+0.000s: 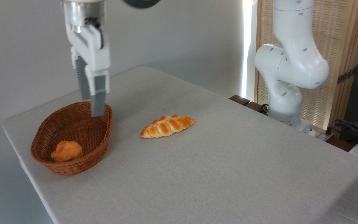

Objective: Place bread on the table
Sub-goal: 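Move the open gripper over the basket and lower it onto the round roll, then close the gripper on the round bread roll inside the basket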

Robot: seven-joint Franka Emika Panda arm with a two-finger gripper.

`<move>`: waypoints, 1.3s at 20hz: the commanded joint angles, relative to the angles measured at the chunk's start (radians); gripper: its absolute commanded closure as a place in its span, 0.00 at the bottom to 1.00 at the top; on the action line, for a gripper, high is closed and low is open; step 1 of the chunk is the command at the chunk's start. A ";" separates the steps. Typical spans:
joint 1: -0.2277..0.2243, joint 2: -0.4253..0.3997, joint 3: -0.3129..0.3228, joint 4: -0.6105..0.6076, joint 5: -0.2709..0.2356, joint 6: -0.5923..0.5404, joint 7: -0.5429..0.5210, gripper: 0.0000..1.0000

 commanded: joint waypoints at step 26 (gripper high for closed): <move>-0.100 0.259 -0.090 -0.188 0.178 0.645 0.006 0.64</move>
